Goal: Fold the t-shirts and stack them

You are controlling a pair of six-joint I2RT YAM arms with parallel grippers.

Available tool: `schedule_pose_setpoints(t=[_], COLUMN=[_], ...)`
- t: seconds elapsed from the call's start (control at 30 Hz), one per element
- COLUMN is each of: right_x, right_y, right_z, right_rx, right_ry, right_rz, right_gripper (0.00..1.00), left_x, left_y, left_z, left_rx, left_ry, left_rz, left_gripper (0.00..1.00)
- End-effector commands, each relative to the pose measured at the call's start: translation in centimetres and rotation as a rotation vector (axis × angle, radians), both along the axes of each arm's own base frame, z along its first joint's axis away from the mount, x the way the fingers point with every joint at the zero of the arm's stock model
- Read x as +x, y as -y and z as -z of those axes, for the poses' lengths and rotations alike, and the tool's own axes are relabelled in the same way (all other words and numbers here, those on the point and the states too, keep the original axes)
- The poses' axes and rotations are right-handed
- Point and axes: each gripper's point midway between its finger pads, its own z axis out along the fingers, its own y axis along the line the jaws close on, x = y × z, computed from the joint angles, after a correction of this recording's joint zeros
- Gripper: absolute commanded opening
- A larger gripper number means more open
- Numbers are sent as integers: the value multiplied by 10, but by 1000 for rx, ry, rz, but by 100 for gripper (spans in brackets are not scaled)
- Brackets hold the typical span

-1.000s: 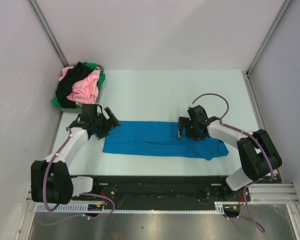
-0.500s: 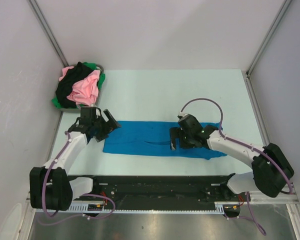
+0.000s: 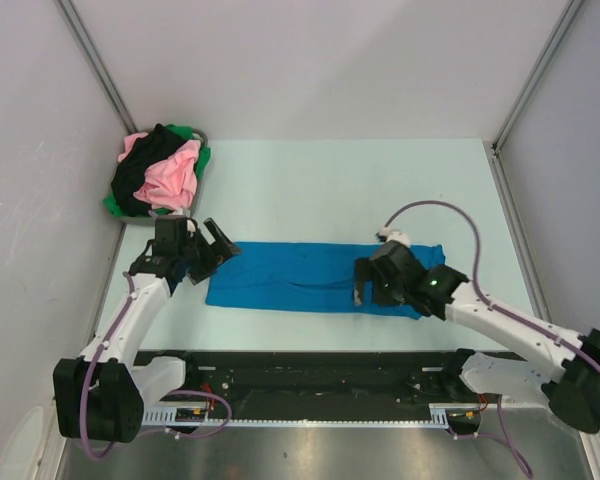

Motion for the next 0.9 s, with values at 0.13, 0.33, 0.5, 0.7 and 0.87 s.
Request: schedule_pose_setpoints(t=[0.13, 0.33, 0.5, 0.7, 0.87], right_x=[93, 112, 108, 82, 65], right_y=[62, 45, 26, 2, -8], right_z=[-22, 0, 18, 35, 49], right_rx=[6, 21, 5, -59, -87], right_ry=[159, 126, 94, 58, 9], right_rz=[333, 295, 233, 107, 35], right_gripper=[98, 98, 98, 99, 99], left_x=[7, 10, 11, 9, 6], left_y=[0, 0, 1, 1, 1], left_z=[-14, -8, -3, 6, 8], left_rx=[-1, -3, -2, -5, -9], left_ry=[39, 29, 22, 10, 10], left_rz=[17, 12, 15, 16, 17], left_gripper=[94, 94, 94, 94, 94])
